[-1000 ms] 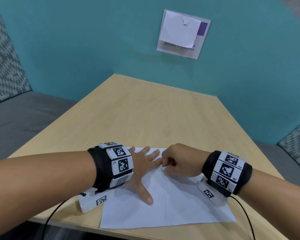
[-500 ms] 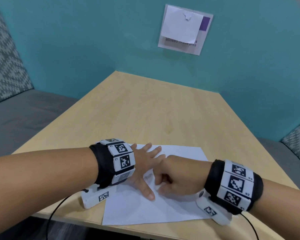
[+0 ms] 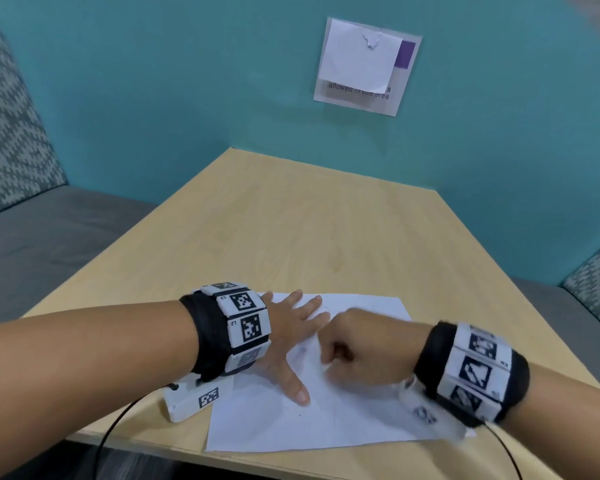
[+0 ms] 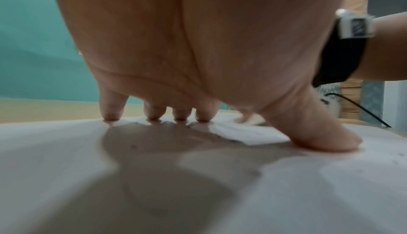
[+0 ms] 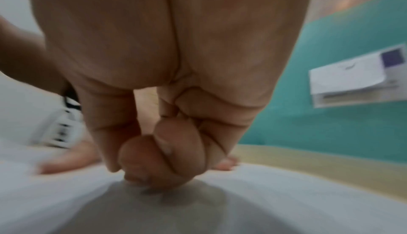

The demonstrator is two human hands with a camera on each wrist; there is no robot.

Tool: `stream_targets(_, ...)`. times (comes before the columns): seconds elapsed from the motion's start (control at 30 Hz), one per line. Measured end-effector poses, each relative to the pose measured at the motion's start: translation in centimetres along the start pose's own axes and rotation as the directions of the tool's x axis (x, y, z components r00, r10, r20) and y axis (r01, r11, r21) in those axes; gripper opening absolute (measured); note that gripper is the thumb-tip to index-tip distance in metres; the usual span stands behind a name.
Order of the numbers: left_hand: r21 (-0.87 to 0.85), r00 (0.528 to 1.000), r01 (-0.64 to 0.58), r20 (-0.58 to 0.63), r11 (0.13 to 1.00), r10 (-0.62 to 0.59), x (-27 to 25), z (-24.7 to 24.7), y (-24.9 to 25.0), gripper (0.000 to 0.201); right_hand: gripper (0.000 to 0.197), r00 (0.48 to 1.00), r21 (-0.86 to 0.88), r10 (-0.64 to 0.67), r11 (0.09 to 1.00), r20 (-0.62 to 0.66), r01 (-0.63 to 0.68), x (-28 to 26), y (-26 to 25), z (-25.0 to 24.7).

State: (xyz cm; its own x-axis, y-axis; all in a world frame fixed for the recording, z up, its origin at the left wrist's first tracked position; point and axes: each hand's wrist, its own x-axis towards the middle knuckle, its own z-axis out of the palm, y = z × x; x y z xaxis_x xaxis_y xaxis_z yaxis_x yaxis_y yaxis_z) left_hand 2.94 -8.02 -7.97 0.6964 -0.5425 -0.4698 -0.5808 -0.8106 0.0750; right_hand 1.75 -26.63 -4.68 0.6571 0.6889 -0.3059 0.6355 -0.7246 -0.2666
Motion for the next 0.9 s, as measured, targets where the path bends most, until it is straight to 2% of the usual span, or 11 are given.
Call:
stream_targets(0.07,0.005,1.000,-0.001,-0.001,1.000,0.001,-0.1,-0.1,-0.2,0.127,0.008,0.997,0.025,-0.059,0.998,0.040,0.058,-0.2,-0.8,0.4)
stream_targets(0.2,0.021,1.000,0.013,0.018,1.000,-0.013,-0.2,-0.3,0.1,0.126,0.011,0.991,-0.007,0.113,0.993,-0.073,-0.114,0.6,2.7,-1.5)
stream_targets(0.23,0.019,1.000,0.011,0.018,1.000,-0.011,-0.2,-0.2,0.1,0.126,0.011,0.991,-0.001,0.115,0.993,-0.071,-0.116,0.5,2.7,-1.2)
stream_targets(0.37,0.017,1.000,-0.011,0.005,1.000,0.011,0.0,-0.1,-0.3,0.128,0.008,0.999,0.014,-0.027,1.000,0.045,0.027,-0.4,-0.4,0.4)
stream_targets(0.53,0.022,1.000,-0.001,0.009,1.000,0.001,0.4,0.2,-0.5,0.128,0.013,0.989,-0.019,0.135,0.990,-0.067,-0.137,0.5,2.8,-1.6)
stream_targets(0.67,0.014,1.000,-0.012,0.007,1.000,0.012,0.5,0.3,-0.7,0.130,0.011,1.000,-0.001,0.016,1.000,0.025,-0.016,-0.1,0.3,0.1)
stream_targets(0.8,0.012,1.000,-0.001,0.016,1.000,0.000,0.3,0.1,-0.5,0.129,0.014,0.989,-0.018,0.140,0.990,-0.050,-0.141,0.3,3.1,-1.6)
stream_targets(0.9,0.004,1.000,-0.005,0.007,1.000,0.005,0.2,0.1,-0.4,0.128,0.014,0.993,-0.032,0.111,0.993,-0.038,-0.112,0.1,2.7,-0.7)
